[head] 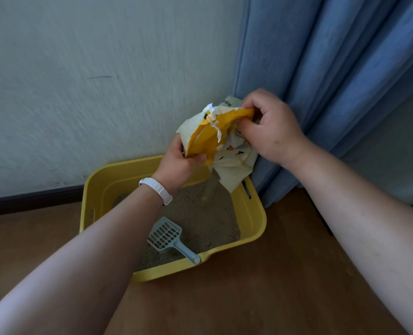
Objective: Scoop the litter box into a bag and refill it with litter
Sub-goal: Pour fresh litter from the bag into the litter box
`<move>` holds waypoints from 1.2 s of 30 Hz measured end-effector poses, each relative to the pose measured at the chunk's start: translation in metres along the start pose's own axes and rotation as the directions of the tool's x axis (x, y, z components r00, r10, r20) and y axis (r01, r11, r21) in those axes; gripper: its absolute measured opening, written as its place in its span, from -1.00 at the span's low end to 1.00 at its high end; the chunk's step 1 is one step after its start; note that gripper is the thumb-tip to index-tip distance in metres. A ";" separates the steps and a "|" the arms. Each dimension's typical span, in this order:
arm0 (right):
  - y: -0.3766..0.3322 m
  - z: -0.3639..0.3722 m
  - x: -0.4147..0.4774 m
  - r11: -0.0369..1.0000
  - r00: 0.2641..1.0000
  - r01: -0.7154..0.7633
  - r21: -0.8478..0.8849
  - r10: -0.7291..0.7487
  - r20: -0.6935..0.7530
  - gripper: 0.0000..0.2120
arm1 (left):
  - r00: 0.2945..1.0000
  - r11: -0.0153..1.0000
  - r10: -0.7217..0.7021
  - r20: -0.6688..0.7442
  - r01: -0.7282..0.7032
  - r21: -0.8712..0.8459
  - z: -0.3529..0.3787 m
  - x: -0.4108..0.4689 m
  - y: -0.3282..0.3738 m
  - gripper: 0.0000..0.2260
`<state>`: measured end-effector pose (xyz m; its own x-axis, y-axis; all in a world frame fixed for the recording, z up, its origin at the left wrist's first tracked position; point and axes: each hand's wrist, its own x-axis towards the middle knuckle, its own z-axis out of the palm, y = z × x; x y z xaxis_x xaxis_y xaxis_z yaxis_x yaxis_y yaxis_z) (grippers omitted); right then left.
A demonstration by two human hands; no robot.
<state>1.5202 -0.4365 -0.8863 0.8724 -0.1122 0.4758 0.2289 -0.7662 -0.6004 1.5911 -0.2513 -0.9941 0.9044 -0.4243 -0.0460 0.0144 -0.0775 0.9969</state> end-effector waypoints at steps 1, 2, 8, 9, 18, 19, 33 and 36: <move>0.000 0.001 0.001 1.000 1.000 0.007 0.000 -0.007 0.000 -0.90 | 1.000 1.000 0.005 0.000 -0.005 -0.001 -0.001 0.001 0.000 -0.44; 0.001 0.002 0.002 1.000 1.000 0.012 -0.001 -0.012 0.003 -0.90 | 1.000 1.000 0.008 0.002 -0.008 -0.002 -0.002 0.001 0.000 -0.44; 0.002 0.007 0.002 0.999 0.999 0.035 -0.004 -0.035 0.005 -0.90 | 1.000 1.000 0.017 -0.009 -0.017 0.000 -0.006 0.003 -0.004 -0.45; 0.002 0.007 0.002 0.999 0.999 0.041 -0.006 -0.041 0.007 -0.89 | 1.000 1.000 0.017 -0.011 -0.017 0.006 -0.006 0.003 -0.004 -0.46; 0.000 -0.009 -0.007 0.999 0.999 0.045 -0.030 -0.045 0.014 -0.90 | 1.000 1.000 0.024 -0.002 -0.024 0.001 0.009 0.001 -0.003 -0.48; -0.001 -0.012 -0.007 0.998 0.999 0.046 -0.033 -0.046 0.010 -0.89 | 1.000 1.000 0.020 0.002 -0.020 -0.006 0.013 -0.001 -0.003 -0.48; -0.029 -0.033 -0.018 1.000 0.999 0.013 -0.025 -0.012 0.043 -0.85 | 0.998 1.000 -0.014 0.062 0.014 -0.013 0.015 -0.036 0.015 -0.43; -0.034 -0.041 -0.024 1.000 0.999 0.002 -0.029 -0.001 0.042 -0.83 | 0.997 1.000 -0.011 0.076 0.011 0.000 0.014 -0.045 0.023 -0.43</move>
<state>1.4738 -0.4337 -0.8512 0.8898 -0.0848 0.4484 0.2178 -0.7845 -0.5806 1.5452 -0.2466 -0.9697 0.8689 -0.4910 -0.0620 0.0248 -0.0820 0.9963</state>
